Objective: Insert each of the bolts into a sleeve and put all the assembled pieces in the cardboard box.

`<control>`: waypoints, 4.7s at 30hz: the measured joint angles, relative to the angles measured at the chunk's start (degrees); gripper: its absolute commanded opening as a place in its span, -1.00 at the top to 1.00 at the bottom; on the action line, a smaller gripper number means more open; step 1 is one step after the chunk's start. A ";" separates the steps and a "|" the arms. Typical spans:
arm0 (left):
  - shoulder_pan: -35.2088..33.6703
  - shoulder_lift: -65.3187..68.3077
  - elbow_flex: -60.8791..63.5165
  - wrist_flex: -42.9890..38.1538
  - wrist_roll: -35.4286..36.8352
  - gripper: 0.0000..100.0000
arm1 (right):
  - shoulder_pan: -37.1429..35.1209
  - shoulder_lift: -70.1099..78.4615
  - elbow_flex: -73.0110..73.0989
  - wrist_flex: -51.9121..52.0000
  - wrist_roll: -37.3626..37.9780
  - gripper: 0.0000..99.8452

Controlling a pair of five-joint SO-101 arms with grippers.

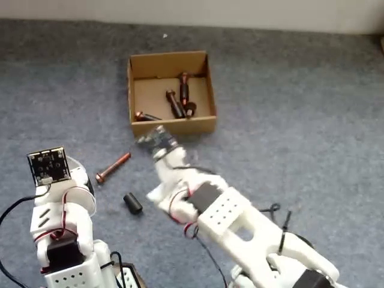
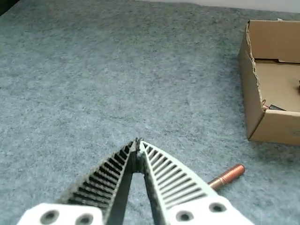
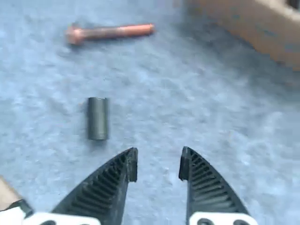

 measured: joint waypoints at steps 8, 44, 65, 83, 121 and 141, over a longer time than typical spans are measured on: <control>-0.09 0.00 -0.53 0.00 0.00 0.98 | -5.27 13.27 0.09 -10.64 -1.05 0.72; -0.09 0.00 -0.53 -0.88 0.00 0.98 | -9.32 32.88 -9.49 -18.55 -1.32 0.78; -0.09 0.00 -0.18 -2.99 0.00 0.98 | -4.40 34.90 -18.90 4.57 -1.32 0.99; 0.62 0.00 0.35 -3.87 0.00 0.98 | 4.04 35.96 -18.81 10.29 7.91 0.98; 5.54 1.41 -12.04 5.36 -4.22 0.88 | 29.71 -13.27 11.25 -0.88 -6.51 0.99; 14.15 60.66 -41.85 21.80 -33.49 0.58 | 38.95 -13.89 15.21 -9.05 -10.46 0.99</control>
